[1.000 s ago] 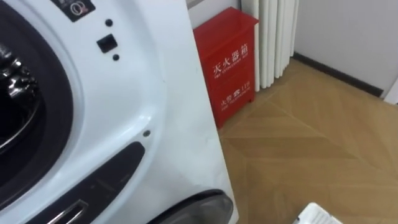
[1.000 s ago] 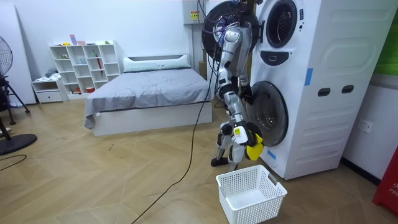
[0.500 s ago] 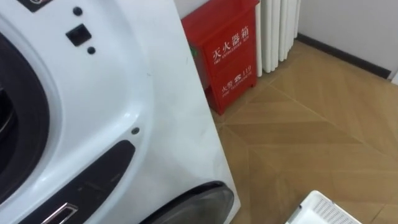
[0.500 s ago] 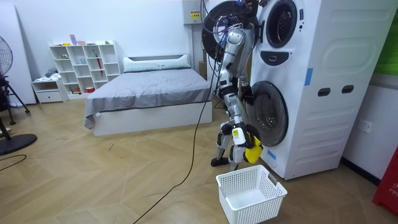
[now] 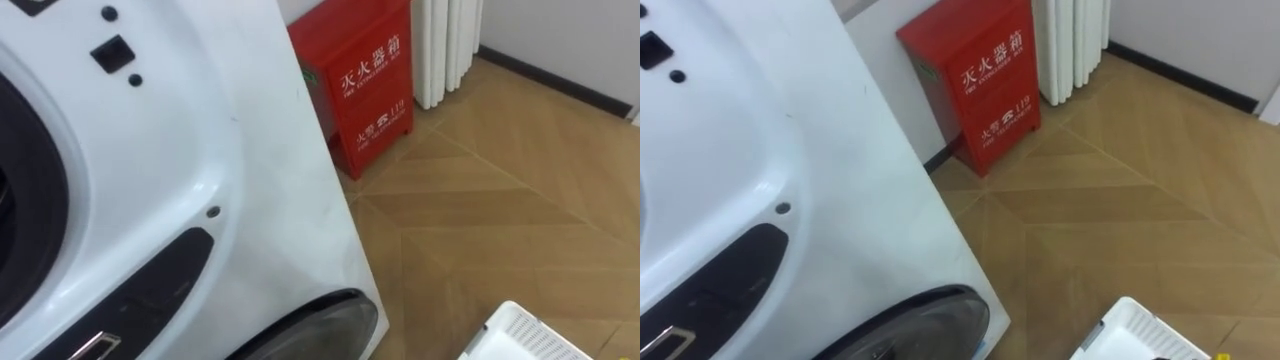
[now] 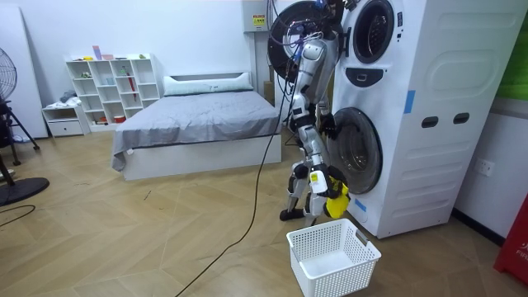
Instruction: Pick clothes from washing machine
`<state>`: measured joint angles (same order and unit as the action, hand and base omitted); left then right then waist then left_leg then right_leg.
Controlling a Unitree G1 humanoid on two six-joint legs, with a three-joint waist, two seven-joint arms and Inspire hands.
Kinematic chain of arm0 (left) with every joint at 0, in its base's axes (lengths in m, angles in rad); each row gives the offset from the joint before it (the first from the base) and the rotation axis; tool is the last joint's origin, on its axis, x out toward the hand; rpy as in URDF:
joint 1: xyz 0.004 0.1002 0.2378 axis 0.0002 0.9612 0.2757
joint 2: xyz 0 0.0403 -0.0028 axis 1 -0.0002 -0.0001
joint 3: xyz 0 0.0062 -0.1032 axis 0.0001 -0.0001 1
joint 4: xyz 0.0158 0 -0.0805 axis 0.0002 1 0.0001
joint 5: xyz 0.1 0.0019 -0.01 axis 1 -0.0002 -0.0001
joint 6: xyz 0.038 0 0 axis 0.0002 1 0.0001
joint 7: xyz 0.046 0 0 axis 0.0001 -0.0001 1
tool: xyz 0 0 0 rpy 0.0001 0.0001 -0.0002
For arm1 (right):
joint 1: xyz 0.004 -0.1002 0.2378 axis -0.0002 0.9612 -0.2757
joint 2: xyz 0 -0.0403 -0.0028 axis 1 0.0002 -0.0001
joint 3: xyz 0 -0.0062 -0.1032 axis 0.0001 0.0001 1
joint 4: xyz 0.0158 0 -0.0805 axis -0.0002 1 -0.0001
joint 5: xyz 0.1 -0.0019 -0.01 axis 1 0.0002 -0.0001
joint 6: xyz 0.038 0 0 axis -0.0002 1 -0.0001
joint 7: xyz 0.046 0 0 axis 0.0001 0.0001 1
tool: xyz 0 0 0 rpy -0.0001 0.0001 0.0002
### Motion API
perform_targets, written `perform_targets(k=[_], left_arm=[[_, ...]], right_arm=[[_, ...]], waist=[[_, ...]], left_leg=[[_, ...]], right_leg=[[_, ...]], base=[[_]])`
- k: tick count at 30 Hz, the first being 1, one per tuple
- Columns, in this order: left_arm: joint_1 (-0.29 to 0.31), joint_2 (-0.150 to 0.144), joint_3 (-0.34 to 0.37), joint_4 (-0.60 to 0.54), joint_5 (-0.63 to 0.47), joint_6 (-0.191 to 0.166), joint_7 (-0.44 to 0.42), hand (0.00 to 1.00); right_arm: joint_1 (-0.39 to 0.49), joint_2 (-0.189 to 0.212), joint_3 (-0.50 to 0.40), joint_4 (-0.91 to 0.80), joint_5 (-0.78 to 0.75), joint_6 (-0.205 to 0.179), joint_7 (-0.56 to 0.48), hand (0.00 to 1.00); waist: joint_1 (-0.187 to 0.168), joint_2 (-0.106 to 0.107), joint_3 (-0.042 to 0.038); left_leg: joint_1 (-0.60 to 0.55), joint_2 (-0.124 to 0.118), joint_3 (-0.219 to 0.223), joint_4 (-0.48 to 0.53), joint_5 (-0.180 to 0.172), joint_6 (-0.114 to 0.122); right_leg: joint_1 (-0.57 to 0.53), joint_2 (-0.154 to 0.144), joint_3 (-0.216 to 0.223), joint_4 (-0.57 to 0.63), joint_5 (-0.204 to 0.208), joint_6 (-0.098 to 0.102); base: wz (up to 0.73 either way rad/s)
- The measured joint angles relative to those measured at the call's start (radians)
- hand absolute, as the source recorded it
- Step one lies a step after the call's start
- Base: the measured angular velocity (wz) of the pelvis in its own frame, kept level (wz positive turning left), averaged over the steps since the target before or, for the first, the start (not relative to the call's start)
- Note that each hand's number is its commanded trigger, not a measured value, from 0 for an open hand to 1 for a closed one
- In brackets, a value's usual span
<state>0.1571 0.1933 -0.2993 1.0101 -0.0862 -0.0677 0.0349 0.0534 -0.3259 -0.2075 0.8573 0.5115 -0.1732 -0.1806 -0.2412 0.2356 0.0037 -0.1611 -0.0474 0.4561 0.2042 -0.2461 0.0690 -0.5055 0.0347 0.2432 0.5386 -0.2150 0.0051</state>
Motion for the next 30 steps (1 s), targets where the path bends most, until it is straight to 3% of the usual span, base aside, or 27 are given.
perform_targets(k=[25,30], left_arm=[[-0.004,-0.004,-0.022,-0.011,-0.003,-0.006,0.004,0.00],[-0.009,-0.004,-0.021,-0.009,-0.041,-0.007,0.003,0.00]], right_arm=[[-0.004,-0.022,0.031,-0.017,0.073,-0.019,0.007,0.00],[0.017,-0.022,0.039,-0.017,0.073,-0.017,0.016,0.00]], waist=[[0.000,-0.004,0.0018],[0.000,-0.014,0.0034]], left_leg=[[-0.003,-0.001,-0.024,0.012,0.002,-0.001],[-0.002,-0.001,-0.031,0.018,0.002,-0.001]], right_leg=[[0.002,-0.017,-0.021,0.016,-0.012,-0.006],[0.008,-0.021,-0.028,0.019,-0.015,-0.007]], base=[[0.03],[0.04]])
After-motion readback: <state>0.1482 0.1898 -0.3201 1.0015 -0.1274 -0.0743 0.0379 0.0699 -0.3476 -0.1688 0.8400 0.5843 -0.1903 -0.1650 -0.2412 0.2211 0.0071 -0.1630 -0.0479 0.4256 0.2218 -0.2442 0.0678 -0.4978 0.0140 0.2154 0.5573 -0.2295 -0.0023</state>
